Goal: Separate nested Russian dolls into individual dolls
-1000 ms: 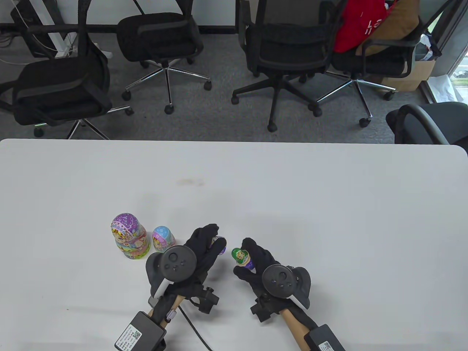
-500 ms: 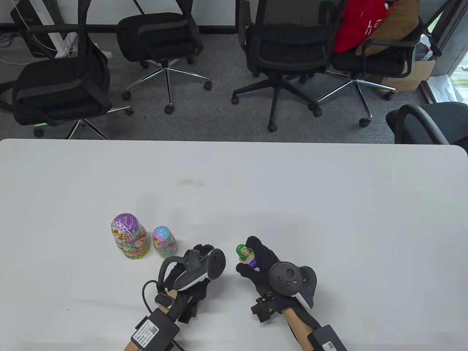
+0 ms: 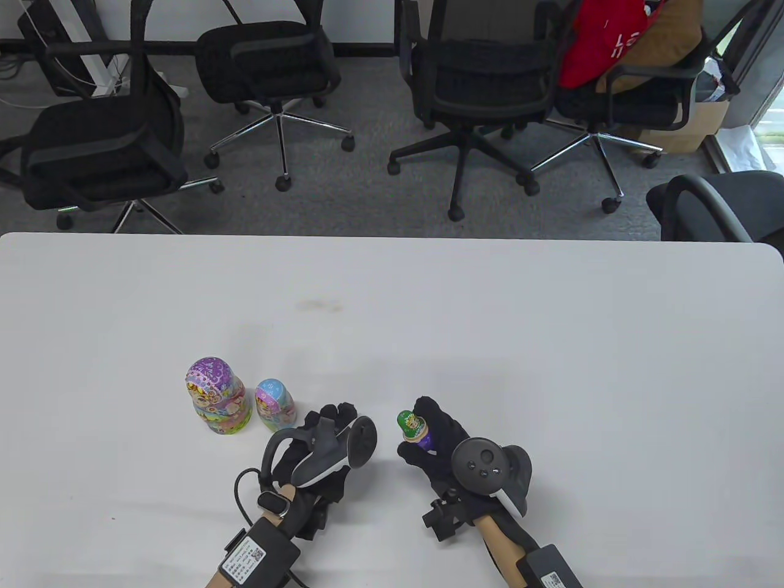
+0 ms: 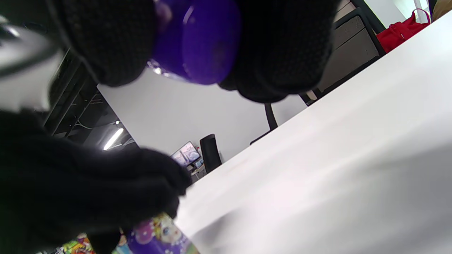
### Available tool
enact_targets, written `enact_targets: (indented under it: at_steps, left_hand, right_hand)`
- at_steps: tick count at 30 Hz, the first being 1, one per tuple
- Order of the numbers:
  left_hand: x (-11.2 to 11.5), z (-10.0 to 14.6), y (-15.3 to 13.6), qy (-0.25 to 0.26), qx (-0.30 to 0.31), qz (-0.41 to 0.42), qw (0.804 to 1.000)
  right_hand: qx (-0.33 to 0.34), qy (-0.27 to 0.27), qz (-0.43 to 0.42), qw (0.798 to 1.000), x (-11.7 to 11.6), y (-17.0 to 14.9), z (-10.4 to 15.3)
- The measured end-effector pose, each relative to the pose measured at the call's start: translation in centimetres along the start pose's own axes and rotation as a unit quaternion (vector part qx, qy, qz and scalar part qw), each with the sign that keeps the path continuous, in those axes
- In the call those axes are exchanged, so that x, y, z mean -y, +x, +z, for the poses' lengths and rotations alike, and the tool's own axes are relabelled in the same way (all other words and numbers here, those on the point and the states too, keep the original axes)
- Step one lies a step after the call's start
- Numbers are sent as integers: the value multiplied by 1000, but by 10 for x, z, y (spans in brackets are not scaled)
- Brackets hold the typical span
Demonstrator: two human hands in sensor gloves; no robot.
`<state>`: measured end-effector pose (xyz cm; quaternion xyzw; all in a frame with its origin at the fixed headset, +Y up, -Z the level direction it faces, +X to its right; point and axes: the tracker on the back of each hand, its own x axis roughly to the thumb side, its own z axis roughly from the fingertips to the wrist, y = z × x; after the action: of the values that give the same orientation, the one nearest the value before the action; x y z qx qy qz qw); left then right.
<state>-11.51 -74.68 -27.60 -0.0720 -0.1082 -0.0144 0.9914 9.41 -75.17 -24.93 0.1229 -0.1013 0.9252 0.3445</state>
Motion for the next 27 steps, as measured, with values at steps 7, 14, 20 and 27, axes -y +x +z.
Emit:
enact_targets:
  at_steps: [7, 14, 20, 27]
  left_hand:
    - [-39, 20, -1, 124, 79, 151, 978]
    - [-43, 25, 5, 93, 130, 283, 946]
    - [-31, 23, 23, 33, 165, 267, 949]
    - [-31, 26, 27, 99, 163, 232, 954]
  right_hand:
    - [10, 25, 6, 1000, -9, 5, 0]
    - [28, 50, 19, 998, -19, 14, 2]
    - [34, 47, 18, 998, -19, 18, 3]
    - [38, 42, 19, 998, -17, 17, 3]
